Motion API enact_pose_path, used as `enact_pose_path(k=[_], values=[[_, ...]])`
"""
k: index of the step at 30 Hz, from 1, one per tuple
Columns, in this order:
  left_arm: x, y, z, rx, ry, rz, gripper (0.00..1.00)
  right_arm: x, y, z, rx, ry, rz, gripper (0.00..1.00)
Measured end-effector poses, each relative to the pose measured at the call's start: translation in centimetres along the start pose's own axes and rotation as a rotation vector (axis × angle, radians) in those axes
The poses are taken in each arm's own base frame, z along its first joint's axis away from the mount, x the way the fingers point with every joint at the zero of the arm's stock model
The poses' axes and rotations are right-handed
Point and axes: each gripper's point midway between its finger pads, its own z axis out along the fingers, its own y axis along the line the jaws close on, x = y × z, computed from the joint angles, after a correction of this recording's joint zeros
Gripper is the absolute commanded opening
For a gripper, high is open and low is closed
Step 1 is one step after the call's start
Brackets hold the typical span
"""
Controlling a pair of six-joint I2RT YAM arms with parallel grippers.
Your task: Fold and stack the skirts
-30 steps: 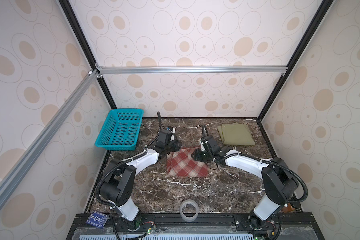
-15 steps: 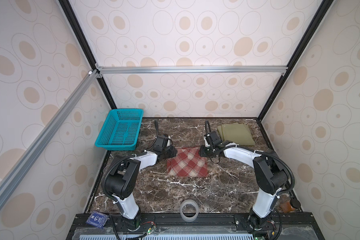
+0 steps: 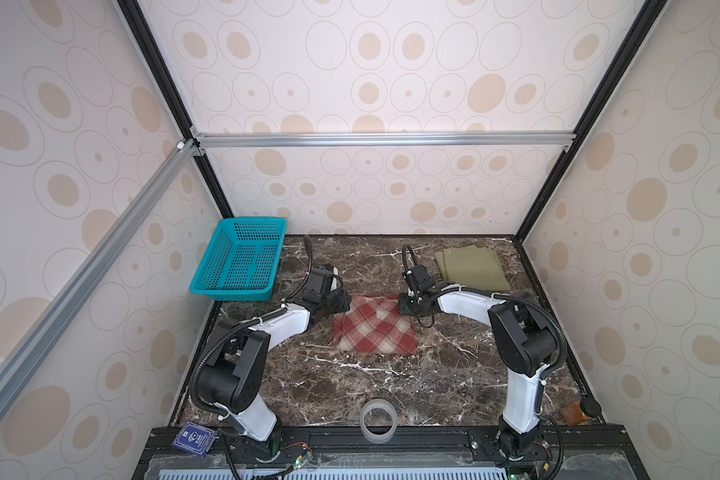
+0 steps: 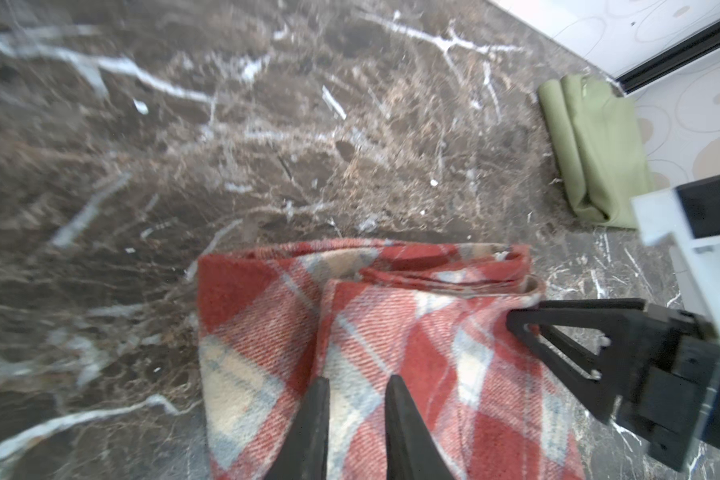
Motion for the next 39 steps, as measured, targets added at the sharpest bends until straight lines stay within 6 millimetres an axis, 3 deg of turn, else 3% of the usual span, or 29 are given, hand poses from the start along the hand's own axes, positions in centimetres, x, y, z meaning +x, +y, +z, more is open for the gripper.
enact_pose_path(k=[6,11,14,23,30,39], values=[[-0.5,-3.9,-0.7,0.067,-0.013,0.068,0.23,-0.1,-0.1,-2.2,-0.048,-0.005,0.032,0.51],[1.6,-6.2,-0.3,0.113,0.041,0.109,0.22,-0.9,-0.1,-5.2,-0.128,-0.029,0.065,0.54],[3.1,-7.0,0.4,0.131,0.082,0.124,0.21,-0.3,-0.3,-5.9,-0.158,-0.015,0.076,0.57],[6.8,-7.3,3.5,0.134,0.196,0.141,0.19,4.7,-2.0,-4.4,-0.217,0.128,0.114,0.61],[8.7,-7.3,4.8,0.131,0.249,0.148,0.17,5.3,-1.4,-4.2,-0.295,0.142,0.114,0.61],[9.4,-6.4,6.3,0.097,0.276,0.150,0.14,5.8,-1.5,-3.5,-0.333,0.152,0.118,0.61]])
